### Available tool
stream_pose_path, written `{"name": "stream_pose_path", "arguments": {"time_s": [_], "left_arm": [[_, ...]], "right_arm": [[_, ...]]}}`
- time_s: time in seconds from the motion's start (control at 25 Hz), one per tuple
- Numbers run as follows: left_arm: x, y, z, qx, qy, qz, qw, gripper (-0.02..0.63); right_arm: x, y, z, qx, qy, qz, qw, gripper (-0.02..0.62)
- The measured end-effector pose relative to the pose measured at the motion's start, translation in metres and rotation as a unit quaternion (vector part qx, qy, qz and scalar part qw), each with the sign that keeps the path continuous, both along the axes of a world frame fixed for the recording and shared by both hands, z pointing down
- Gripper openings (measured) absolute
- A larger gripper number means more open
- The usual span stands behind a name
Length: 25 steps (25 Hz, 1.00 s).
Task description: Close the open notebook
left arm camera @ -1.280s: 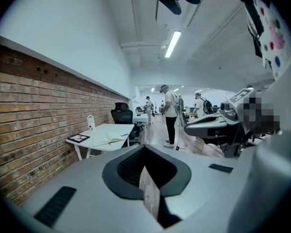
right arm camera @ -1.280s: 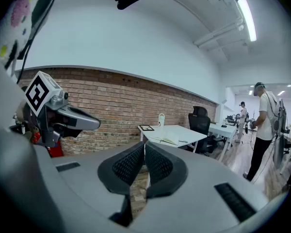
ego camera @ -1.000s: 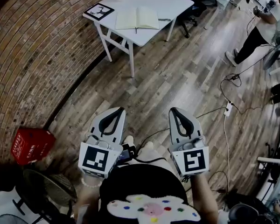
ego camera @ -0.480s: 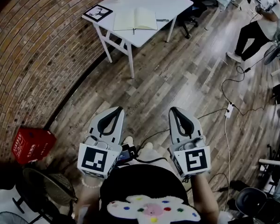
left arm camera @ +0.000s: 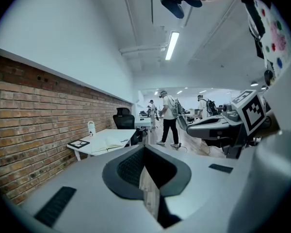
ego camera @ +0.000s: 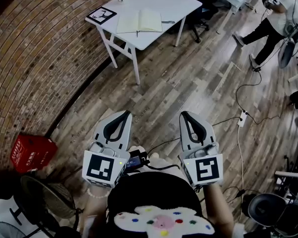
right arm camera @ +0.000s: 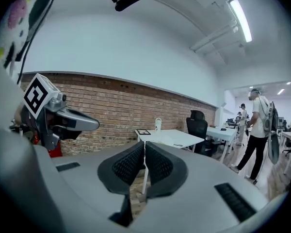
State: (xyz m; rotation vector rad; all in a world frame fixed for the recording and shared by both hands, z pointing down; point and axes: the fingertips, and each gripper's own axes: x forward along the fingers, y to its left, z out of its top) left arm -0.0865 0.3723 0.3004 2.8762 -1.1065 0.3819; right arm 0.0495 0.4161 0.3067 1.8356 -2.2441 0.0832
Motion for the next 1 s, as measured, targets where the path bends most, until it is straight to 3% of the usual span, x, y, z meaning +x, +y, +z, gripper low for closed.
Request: {"name": "stream_pose_path", "arguments": {"time_s": [0.56, 1.0], "left_arm": [[0.034, -0.008, 0.001, 0.008, 0.0, 0.024, 0.9997, 0.015], [0.062, -0.104, 0.008, 0.006, 0.009, 0.047, 0.9988, 0.015]], "right_arm": [[0.025, -0.003, -0.004, 0.033, -0.011, 0.031, 0.999, 0.037], [0.049, -0.082, 0.009, 0.022, -0.005, 0.059, 0.998, 0.037]]}}
